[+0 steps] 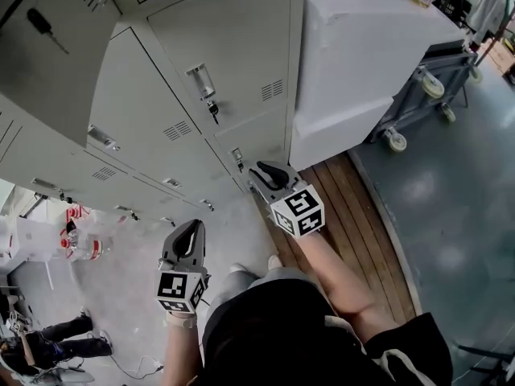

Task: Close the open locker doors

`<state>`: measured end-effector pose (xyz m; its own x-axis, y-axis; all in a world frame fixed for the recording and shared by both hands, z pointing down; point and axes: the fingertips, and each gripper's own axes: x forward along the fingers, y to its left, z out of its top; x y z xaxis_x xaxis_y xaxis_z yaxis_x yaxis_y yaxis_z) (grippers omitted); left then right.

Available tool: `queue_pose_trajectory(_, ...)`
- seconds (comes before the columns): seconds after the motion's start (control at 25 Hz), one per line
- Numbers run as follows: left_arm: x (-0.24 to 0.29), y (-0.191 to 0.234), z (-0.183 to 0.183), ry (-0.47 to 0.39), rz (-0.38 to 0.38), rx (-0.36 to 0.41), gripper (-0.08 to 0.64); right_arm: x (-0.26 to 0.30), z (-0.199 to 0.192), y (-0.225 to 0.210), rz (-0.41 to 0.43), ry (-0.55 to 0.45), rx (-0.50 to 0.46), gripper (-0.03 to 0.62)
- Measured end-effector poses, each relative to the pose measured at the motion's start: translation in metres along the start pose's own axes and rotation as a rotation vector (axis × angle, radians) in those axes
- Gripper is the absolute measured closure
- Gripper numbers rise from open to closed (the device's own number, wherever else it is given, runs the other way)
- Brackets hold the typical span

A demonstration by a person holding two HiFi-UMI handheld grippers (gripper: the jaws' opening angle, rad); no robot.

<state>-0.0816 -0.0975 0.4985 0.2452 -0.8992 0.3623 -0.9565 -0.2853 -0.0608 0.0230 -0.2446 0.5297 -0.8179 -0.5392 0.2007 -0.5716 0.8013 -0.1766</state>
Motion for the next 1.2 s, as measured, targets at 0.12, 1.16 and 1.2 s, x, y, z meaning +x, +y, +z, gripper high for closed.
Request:
queue_pose_trajectory(0.12, -0.004, 0.008, 0.029, -0.074, 0.043, 0.024, 0.54, -0.021, 0.018, 0.008, -0.011, -0.025, 0.008, 0.474)
queue_pose_trajectory(1.16, -0.079, 0.053, 0.315, -0.741, 0.398, 0.253, 0.334, -0.033, 0.166, 0.064, 0.076, -0.222, -0.116, 0.476)
queue_pose_trajectory(1.2, -0.079, 0.052, 0.32, -0.749, 0.399, 0.258, 0.323, -0.033, 0.168, 0.065, 0.08, -0.223, -0.115, 0.476)
